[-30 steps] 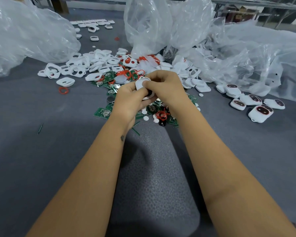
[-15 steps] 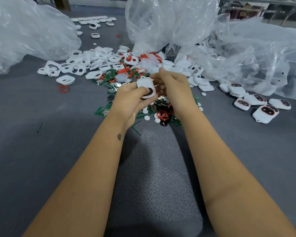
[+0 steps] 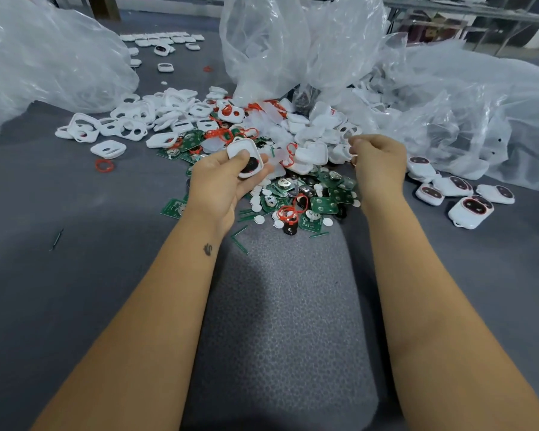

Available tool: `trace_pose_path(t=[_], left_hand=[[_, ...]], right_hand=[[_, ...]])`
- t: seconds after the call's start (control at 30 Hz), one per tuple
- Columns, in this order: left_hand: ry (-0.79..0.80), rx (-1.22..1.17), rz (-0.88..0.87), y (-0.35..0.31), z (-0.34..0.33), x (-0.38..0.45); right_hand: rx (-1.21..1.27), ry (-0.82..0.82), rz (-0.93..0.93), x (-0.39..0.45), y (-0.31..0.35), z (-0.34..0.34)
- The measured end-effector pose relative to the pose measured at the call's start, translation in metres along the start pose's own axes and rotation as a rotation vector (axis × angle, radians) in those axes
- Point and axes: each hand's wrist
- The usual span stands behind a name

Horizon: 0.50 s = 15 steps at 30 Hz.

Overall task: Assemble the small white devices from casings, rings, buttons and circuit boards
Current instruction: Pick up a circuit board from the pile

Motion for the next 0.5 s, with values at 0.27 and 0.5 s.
trace_pose_path(t=[0.27, 0.5], left_hand=[[-0.064, 0.054, -0.046, 0.000, 0.000, 0.004], [-0.164, -0.004, -0.070, -0.002, 0.003, 0.008]], right_hand=[[-0.407, 0.345, 0.173, -0.003, -0.008, -0.023], [-0.782, 0.607, 0.410, -0.020, -0.011, -0.059]])
Point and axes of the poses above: each hand's wrist, its own x-axis towards the middle knuckle, its own z-axis out of the back of the hand, y = z × x, and after that the axes turned 15 degrees about x, right-handed
